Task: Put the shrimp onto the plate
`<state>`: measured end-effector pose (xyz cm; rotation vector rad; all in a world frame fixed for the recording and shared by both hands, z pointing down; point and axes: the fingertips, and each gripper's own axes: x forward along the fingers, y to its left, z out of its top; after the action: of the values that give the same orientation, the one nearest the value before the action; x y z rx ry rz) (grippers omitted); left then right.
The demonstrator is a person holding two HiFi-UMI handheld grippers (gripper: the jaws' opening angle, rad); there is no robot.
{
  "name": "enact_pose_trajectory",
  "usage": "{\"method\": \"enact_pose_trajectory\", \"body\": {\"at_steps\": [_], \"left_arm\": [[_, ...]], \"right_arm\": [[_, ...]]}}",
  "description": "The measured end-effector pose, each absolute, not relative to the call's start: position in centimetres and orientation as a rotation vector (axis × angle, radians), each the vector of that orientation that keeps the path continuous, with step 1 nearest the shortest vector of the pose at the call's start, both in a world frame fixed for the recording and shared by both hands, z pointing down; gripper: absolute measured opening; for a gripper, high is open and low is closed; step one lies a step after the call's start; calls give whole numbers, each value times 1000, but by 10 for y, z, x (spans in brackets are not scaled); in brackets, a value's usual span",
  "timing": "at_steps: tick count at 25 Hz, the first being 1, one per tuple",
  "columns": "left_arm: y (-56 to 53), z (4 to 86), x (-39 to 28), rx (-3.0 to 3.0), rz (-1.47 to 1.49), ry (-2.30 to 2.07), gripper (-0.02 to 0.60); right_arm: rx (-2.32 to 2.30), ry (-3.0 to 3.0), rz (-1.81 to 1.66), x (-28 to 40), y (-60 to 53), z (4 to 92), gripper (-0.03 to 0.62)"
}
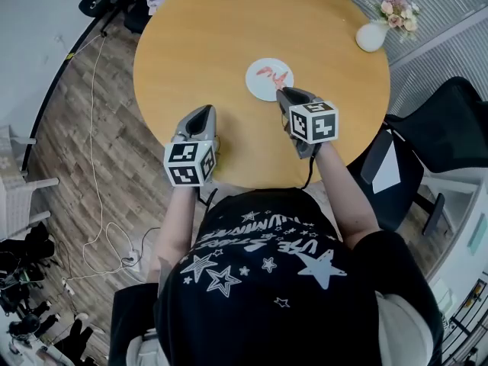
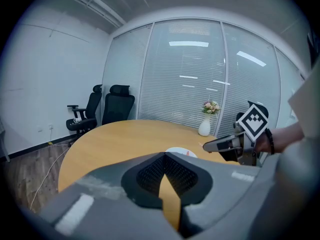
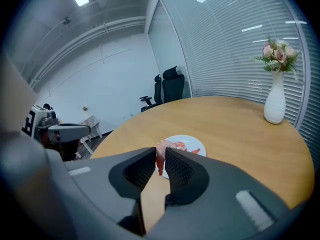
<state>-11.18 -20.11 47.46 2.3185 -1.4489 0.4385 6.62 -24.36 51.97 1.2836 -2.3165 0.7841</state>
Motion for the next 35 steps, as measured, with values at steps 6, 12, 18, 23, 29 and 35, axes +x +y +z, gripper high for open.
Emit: {"method": "enact_pose_trajectory", "body": {"at_steps": [6, 12, 18, 23, 29, 35], "left_arm": [[-218, 482, -107, 2290, 456, -1459, 2], [-228, 492, -107, 2260, 477, -1462, 2], [-235, 502, -107, 2235, 493, -1458, 2], [-241, 509, -106, 2222, 507, -1444, 2], [-243, 520, -109, 2191, 530, -1433, 2], [-243, 527, -111, 2165, 535, -1430, 2]], "right_arm": [[1230, -2287, 773, 64, -257, 539, 61], [1190, -2270, 747, 57, -267, 554, 61], [1148, -2252, 724, 48, -271, 570, 61], [1118, -2226, 681, 44, -278, 583, 61], [1071, -2188, 641, 39, -283, 601, 61], [1031, -2163, 573, 29, -284, 608, 61]]}}
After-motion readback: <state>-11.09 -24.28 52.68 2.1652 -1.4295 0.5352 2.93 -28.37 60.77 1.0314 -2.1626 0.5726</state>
